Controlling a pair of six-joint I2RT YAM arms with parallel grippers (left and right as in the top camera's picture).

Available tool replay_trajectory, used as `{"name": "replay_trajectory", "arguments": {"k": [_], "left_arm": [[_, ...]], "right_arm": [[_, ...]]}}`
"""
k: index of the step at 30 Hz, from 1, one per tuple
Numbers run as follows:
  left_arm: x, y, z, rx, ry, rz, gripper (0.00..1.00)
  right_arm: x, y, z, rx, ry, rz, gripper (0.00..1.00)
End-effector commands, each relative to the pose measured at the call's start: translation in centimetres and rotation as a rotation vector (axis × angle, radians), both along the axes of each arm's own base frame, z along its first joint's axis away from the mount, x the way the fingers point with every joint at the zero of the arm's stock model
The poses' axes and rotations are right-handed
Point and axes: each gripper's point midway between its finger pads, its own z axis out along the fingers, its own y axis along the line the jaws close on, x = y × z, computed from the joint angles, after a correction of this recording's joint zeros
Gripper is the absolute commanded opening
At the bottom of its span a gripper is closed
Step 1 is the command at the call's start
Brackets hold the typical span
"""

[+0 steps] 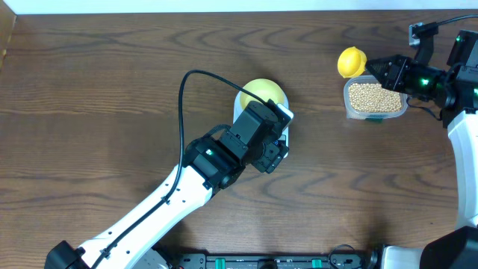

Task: Scoop item into bowl and weigh 50g on scale
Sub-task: 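Withdraw the left gripper from the scale toward the left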

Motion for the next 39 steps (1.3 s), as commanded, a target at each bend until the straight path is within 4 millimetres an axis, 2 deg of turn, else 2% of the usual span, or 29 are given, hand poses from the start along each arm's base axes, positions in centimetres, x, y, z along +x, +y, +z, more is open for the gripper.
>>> {"name": "replay_trajectory", "arguments": {"k": [1, 3, 6, 8, 10, 12, 13, 15, 19, 23, 28, 31, 32, 33, 39], "left_arm": [[1.6, 2.0, 0.2, 0.08, -0.079, 0.092, 0.9], [2.7, 4.0, 0.4, 0.162, -0.136, 0.172, 0.9], [2.9, 5.5, 0.0, 0.21, -0.13, 0.206, 0.89], [2.2, 5.2, -0.5, 0.208, -0.087, 0.116, 0.83], [1.3, 4.8, -0.7, 0.184, -0.05, 0.011, 0.82], [1.0, 5.6, -0.5, 0.18, -0.034, -0.019, 0.83], [0.8, 7.1, -0.4, 0.189, -0.012, -0.007, 0.83], [0.5, 8.8, -0.4, 0.199, 0.007, -0.012, 0.8], [-0.2, 10.7, 0.4, 0.078, 0.01, -0.067, 0.78], [-0.3, 13.0, 1.0, -0.074, -0.042, -0.043, 0.78], [-2.1, 12.6, 0.1, -0.143, -0.05, -0.157, 0.79], [-2.2, 12.7, -0.3, -0.139, -0.039, -0.153, 0.8], [-2.1, 12.8, -0.3, -0.134, -0.039, -0.15, 0.82], [-2.0, 12.9, -0.4, -0.127, -0.038, -0.145, 0.98], [-1.6, 14.5, -1.5, -0.035, -0.028, -0.082, 0.98]], "right_arm": [[-0.1, 0.1, 1.0, -0.014, -0.037, 0.016, 0.01], [0.0, -0.1, 0.9, -0.027, -0.034, 0.003, 0.01], [0.1, -0.3, 0.8, -0.035, -0.033, -0.005, 0.01], [0.2, -0.4, 0.7, -0.043, -0.031, -0.014, 0.01], [0.3, -0.7, 0.5, -0.056, -0.028, -0.026, 0.01], [0.3, -0.7, 0.5, -0.056, -0.029, -0.026, 0.01], [0.3, -0.7, 0.5, -0.056, -0.028, -0.026, 0.01], [0.3, -0.7, 0.5, -0.056, -0.028, -0.026, 0.01], [0.3, -0.7, 0.5, -0.056, -0.028, -0.026, 0.01], [0.3, -0.6, 0.5, -0.055, -0.026, -0.026, 0.01], [0.3, -0.6, 0.5, -0.055, -0.026, -0.026, 0.01], [0.1, -0.6, 0.4, -0.053, -0.016, -0.026, 0.01], [0.1, -0.6, 0.3, -0.053, -0.013, -0.025, 0.01], [0.0, -0.6, 0.3, -0.052, -0.009, -0.025, 0.01], [0.0, -0.6, 0.2, -0.051, -0.005, -0.025, 0.01]]}}
